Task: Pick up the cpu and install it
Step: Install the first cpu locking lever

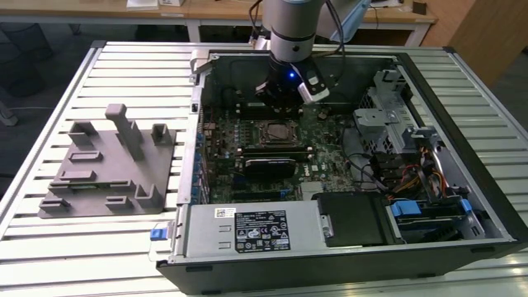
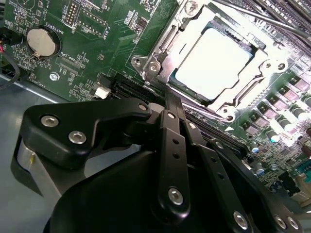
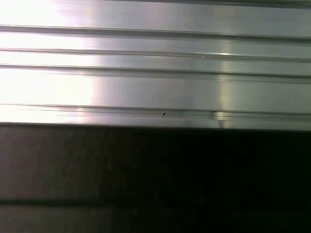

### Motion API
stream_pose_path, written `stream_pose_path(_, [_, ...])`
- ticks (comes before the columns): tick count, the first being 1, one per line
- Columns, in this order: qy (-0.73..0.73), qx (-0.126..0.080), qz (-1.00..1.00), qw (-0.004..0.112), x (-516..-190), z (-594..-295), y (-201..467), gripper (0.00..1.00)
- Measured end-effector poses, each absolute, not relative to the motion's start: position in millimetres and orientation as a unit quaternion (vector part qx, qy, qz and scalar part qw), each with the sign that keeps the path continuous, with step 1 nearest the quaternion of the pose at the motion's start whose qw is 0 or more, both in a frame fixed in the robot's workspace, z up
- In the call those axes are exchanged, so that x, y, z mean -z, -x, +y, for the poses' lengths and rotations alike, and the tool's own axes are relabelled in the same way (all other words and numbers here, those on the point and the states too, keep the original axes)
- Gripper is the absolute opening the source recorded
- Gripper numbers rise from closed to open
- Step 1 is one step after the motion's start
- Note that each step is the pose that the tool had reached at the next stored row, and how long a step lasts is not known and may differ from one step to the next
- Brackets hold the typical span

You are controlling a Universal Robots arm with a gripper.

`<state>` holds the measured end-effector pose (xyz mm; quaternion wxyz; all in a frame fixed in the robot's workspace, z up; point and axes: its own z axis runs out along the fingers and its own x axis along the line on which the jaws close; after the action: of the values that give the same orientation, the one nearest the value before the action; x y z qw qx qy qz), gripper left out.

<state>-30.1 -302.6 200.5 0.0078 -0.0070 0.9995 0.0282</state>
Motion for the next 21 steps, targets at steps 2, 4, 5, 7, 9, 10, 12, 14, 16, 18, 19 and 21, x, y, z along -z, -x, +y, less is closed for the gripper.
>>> stream_pose_path(2, [0.007,-0.028,1.0,0.008,-201.6,-302.6,30.0,0.11])
stream_pose_path(4, [0.007,-0.028,1.0,0.008,-202.3,-302.5,29.7,0.11])
stream_pose_path(5, [0.007,-0.028,1.0,0.008,-202.3,-302.5,29.4,0.11])
stream_pose_path(7, [0.007,-0.025,1.0,0.008,-202.1,-302.5,28.9,0.11])
stream_pose_path(9, [0.007,-0.02,1.0,0.008,-201.3,-302.6,28.2,0.11])
stream_pose_path(10, [0.007,-0.018,1.0,0.008,-200.7,-302.6,28.0,0.11])
stream_pose_path(12, [0.007,-0.013,1.0,0.007,-199.3,-302.6,27.5,0.11])
stream_pose_path(14, [0.007,-0.009,1.0,0.007,-197.6,-302.6,27.1,0.11])
stream_pose_path(16, [0.007,-0.006,1.0,0.006,-196.3,-302.7,26.9,0.11])
stream_pose_path(18, [0.007,-0.006,1.0,0.006,-195.4,-302.7,26.8,0.11])
stream_pose_path(19, [0.007,-0.006,1.0,0.006,-195.0,-302.7,26.8,0.11])
stream_pose_path(21, [0.008,-0.008,1.0,0.006,-194.6,-302.7,26.7,0.11])
